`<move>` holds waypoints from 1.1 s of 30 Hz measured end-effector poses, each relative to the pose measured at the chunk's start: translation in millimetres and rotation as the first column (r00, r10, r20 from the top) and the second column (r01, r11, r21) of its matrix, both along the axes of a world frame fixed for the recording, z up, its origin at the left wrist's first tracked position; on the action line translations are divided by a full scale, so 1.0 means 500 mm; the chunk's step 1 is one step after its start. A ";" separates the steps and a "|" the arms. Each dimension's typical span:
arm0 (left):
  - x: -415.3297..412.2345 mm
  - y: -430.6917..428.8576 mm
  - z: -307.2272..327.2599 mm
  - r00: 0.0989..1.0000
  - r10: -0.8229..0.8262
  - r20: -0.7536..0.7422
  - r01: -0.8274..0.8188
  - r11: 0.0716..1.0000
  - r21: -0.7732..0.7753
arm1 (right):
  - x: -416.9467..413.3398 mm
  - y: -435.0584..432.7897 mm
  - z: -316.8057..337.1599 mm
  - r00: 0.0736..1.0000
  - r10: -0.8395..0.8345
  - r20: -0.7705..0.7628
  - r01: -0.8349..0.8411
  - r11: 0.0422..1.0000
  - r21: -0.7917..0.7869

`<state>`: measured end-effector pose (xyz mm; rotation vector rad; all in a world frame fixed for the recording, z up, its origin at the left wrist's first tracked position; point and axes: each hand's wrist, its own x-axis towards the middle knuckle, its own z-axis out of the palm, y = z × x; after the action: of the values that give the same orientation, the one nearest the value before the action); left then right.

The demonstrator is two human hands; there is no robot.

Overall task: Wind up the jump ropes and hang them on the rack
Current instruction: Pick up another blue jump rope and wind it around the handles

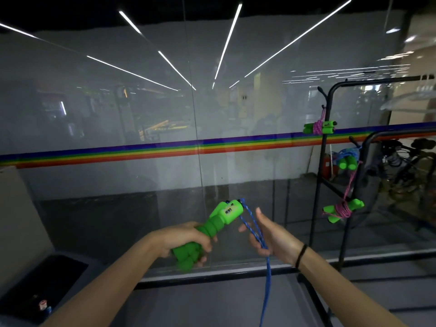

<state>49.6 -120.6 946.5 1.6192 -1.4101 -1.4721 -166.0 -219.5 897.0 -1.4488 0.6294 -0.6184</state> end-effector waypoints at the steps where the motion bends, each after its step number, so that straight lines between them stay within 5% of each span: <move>1: 0.001 -0.003 0.002 0.999 0.029 -0.046 -0.029 1.000 0.001 | 0.001 0.014 -0.016 0.994 -0.112 -0.006 0.112 0.992 -0.061; 3: -0.003 -0.008 0.006 0.992 0.073 -0.100 -0.074 0.997 -0.014 | 0.005 0.050 -0.047 0.920 -0.379 -0.105 0.313 0.868 -0.385; 5: -0.016 -0.015 0.004 0.992 0.100 -0.077 -0.104 0.994 -0.040 | 0.015 0.094 -0.050 0.798 -0.487 -0.354 0.101 0.688 -0.719; 6: -0.026 -0.019 0.001 0.992 0.120 -0.037 -0.122 0.991 -0.055 | 0.026 0.114 -0.038 0.720 -0.500 -0.481 -0.068 0.639 -0.766; 10: -0.059 -0.034 -0.023 0.915 0.151 0.375 -0.058 0.967 -0.247 | 0.063 0.137 0.071 0.540 -0.447 -0.713 -0.522 0.487 -0.701; 14: -0.061 -0.032 -0.017 0.639 0.194 0.744 0.106 0.936 -0.336 | 0.077 0.077 0.151 0.475 -0.416 -0.776 -0.712 0.337 -0.616; 18: -0.069 -0.009 0.012 0.337 0.135 0.932 0.309 0.919 -0.245 | 0.087 0.050 0.206 0.545 -0.242 -0.803 -0.750 0.288 -0.596; 20: -0.066 0.002 0.012 0.330 0.018 0.944 0.426 0.889 -0.166 | 0.080 0.030 0.229 0.673 -0.159 -0.722 -0.655 0.326 -0.682; 22: -0.057 0.013 0.009 0.440 -0.022 0.898 0.467 0.860 -0.207 | 0.065 0.008 0.243 0.772 -0.034 -0.635 -0.551 0.462 -0.695; 28: -0.043 0.002 -0.001 0.695 0.088 0.713 0.419 0.756 -0.502 | 0.053 -0.011 0.203 0.887 0.244 -0.391 -0.422 0.771 -0.477; 33: -0.050 0.001 -0.015 0.862 0.136 0.488 0.258 0.711 -0.654 | 0.059 -0.031 0.145 0.983 0.147 -0.107 -0.176 0.916 -0.360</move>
<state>24.8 -120.0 939.1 1.4684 -2.0078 -0.3676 -136.6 -235.2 969.5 -1.8648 0.4603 -0.5711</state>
